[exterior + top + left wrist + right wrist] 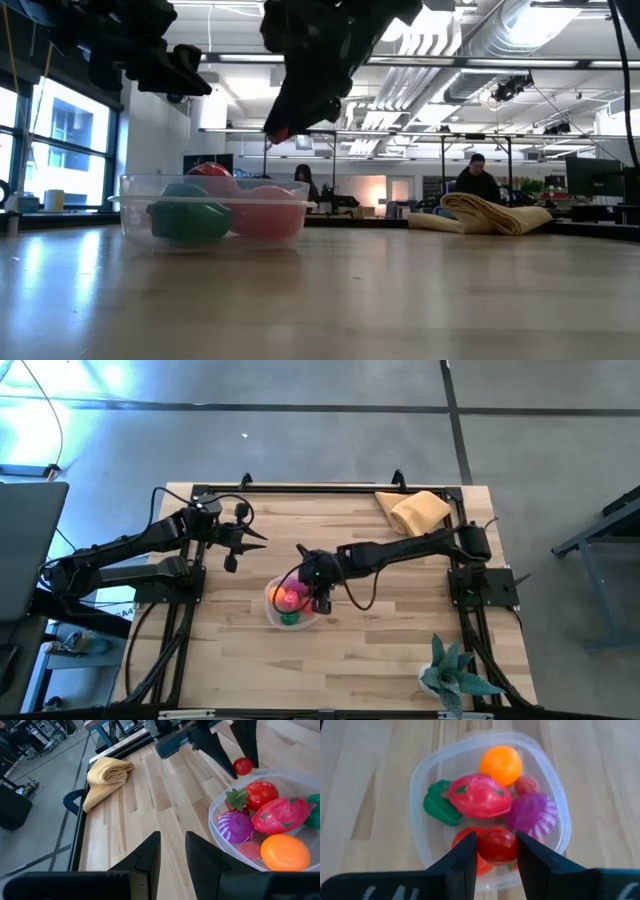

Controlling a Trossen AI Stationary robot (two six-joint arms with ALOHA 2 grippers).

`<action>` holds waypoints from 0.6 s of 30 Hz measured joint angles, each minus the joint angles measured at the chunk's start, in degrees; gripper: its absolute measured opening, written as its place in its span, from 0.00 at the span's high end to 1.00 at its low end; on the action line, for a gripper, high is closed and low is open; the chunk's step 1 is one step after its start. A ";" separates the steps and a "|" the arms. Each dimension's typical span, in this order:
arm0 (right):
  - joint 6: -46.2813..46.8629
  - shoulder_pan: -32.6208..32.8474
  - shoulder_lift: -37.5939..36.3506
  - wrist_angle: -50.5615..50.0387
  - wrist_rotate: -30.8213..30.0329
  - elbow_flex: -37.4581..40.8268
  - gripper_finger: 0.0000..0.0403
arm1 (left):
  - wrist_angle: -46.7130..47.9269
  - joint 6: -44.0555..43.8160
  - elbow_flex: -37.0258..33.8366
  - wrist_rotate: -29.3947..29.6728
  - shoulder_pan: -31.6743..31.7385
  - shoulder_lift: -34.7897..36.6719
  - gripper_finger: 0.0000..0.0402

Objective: Pick and placing Produce into tupperware
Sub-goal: Put the red cherry into the transparent container

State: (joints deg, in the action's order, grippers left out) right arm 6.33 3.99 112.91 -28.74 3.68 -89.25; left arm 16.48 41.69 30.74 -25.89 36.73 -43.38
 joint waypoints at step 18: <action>-3.84 -2.01 6.77 3.70 2.26 -0.02 0.76 | -0.01 0.01 0.00 0.00 0.00 0.00 0.80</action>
State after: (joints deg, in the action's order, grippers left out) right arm 2.49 1.98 119.67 -25.04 5.94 -89.27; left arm 16.47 41.70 30.74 -25.89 36.73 -43.38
